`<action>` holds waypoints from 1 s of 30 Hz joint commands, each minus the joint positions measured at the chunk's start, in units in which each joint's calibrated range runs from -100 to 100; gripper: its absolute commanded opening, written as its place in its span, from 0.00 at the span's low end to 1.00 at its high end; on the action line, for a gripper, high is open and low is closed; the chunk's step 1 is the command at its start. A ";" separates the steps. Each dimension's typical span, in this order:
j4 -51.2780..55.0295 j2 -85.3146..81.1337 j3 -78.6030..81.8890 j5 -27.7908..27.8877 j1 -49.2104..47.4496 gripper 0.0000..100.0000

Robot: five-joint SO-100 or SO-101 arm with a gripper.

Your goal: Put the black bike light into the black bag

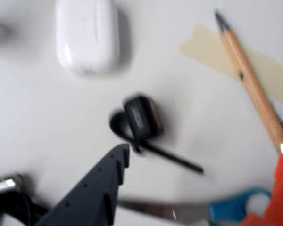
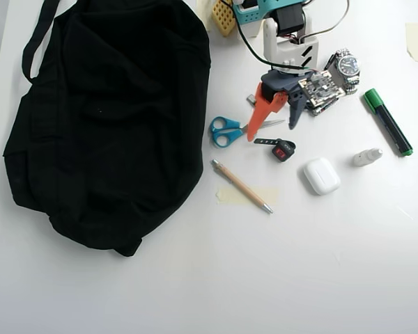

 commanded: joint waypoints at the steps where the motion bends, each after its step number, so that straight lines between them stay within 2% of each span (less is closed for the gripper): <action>1: -3.25 1.34 -0.85 -0.15 -1.61 0.40; 5: -6.27 5.41 -2.56 -0.21 -2.65 0.39; 11: -10.40 10.80 -2.92 -1.10 -3.03 0.33; 20: -17.98 17.52 -2.92 -1.15 -3.10 0.33; 30: -18.33 19.35 -3.01 -1.20 -3.10 0.33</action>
